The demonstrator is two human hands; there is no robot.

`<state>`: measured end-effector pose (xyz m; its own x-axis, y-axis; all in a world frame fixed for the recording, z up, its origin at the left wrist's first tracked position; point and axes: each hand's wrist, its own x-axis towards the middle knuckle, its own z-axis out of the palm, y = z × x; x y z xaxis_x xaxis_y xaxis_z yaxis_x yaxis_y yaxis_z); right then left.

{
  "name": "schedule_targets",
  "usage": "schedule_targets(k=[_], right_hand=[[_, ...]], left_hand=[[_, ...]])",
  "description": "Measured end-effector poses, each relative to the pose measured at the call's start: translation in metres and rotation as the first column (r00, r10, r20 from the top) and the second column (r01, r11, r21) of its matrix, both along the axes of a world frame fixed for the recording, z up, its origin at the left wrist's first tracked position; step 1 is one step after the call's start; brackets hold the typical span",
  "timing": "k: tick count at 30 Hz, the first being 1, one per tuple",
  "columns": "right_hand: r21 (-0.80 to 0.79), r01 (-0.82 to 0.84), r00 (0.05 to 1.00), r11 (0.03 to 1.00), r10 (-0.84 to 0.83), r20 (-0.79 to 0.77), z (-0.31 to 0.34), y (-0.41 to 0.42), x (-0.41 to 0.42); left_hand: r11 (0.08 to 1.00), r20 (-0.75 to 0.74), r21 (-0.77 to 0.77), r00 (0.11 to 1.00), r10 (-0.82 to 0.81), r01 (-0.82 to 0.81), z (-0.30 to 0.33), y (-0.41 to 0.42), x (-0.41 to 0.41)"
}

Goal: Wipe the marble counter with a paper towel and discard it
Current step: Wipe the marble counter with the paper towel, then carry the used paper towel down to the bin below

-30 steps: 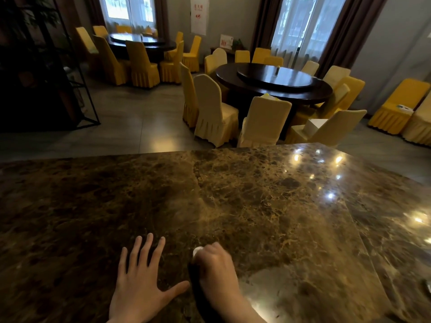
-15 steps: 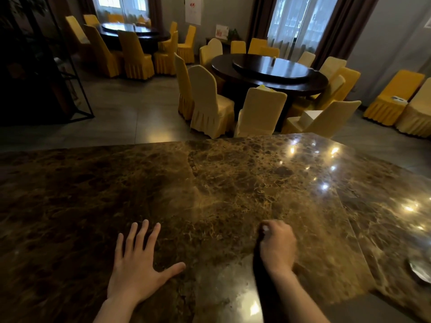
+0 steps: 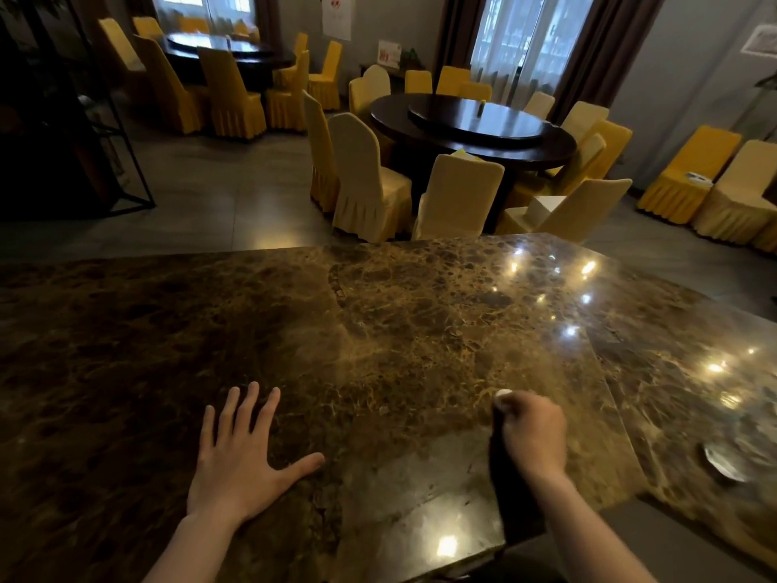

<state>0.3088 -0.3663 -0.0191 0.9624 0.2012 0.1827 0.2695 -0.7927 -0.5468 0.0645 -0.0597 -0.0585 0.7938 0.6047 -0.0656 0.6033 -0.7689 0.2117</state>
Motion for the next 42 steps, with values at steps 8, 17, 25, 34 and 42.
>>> schedule_targets(k=[8, 17, 25, 34, 42], right_hand=[[-0.125, -0.092, 0.995, 0.988, 0.096, 0.021, -0.002, 0.066, -0.030], [-0.138, -0.606, 0.780, 0.783, 0.620, 0.091, -0.005, 0.078, -0.087], [-0.243, 0.209, 0.978, 0.947, -0.209, 0.025, 0.007, -0.051, 0.055], [-0.153, -0.270, 0.960, 0.951, 0.279, 0.038, -0.001, 0.084, -0.050], [-0.156, -0.669, 0.730, 0.727, 0.682, 0.045, -0.005, 0.100, -0.101]], left_hand=[[1.000, -0.030, 0.001, 1.000, 0.007, -0.007, 0.005, -0.003, 0.000], [1.000, 0.006, 0.014, 1.000, -0.010, 0.010, 0.001, -0.002, 0.001], [1.000, 0.032, 0.010, 0.999, 0.003, -0.003, -0.004, 0.001, 0.004], [1.000, 0.015, 0.018, 1.000, 0.008, -0.009, -0.001, -0.001, 0.003], [0.999, -0.003, -0.036, 0.999, -0.035, 0.035, 0.007, -0.001, -0.004]])
